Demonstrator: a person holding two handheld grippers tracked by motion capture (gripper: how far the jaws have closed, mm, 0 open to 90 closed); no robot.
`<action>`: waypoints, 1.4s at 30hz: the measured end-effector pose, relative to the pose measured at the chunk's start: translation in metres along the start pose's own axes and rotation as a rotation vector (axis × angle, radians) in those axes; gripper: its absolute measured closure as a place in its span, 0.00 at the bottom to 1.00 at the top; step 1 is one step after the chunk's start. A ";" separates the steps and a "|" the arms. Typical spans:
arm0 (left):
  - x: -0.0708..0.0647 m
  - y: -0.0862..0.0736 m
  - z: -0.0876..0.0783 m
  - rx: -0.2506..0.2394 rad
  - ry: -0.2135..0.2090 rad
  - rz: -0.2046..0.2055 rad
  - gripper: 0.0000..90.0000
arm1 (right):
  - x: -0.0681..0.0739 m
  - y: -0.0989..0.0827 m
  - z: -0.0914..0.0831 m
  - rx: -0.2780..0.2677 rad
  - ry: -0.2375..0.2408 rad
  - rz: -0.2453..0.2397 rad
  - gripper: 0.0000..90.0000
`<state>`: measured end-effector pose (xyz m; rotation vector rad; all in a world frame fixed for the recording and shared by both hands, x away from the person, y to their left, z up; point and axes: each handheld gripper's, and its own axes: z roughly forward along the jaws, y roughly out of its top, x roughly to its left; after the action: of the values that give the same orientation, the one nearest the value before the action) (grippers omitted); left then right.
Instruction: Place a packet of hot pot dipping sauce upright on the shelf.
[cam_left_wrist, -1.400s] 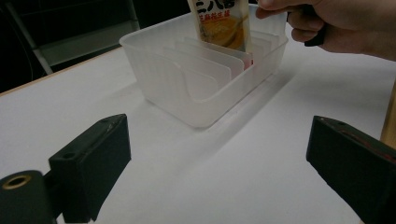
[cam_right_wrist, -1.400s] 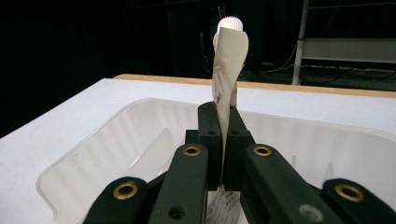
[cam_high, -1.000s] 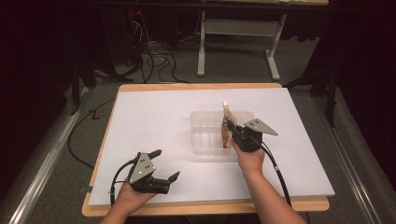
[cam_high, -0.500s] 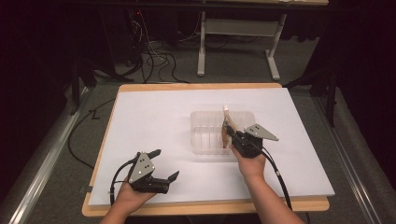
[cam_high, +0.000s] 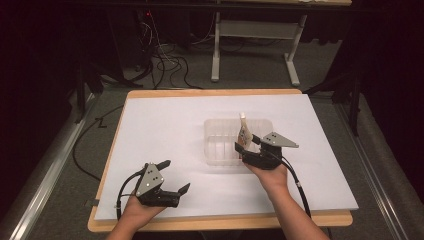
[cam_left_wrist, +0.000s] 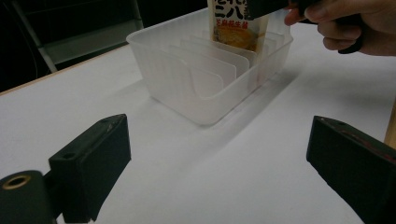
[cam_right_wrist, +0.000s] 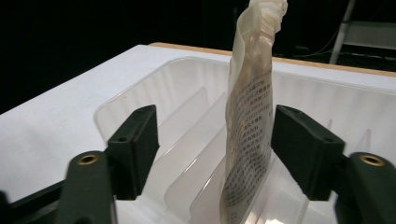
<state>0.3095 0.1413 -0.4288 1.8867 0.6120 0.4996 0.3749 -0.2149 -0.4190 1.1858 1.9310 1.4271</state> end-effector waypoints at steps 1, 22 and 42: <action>0.000 0.000 0.000 0.000 0.000 0.000 0.08 | 0.000 0.000 0.000 0.000 0.000 0.000 0.32; -0.002 -0.001 0.002 0.012 -0.001 -0.004 0.08 | -0.040 -0.016 -0.074 -0.027 -0.055 -0.036 0.19; -0.008 -0.006 0.011 0.048 -0.023 -0.001 0.08 | -0.079 -0.070 -0.137 -0.033 -0.191 0.018 0.18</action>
<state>0.3091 0.1307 -0.4386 1.9355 0.6141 0.4655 0.2849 -0.3609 -0.4447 1.2780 1.7647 1.2991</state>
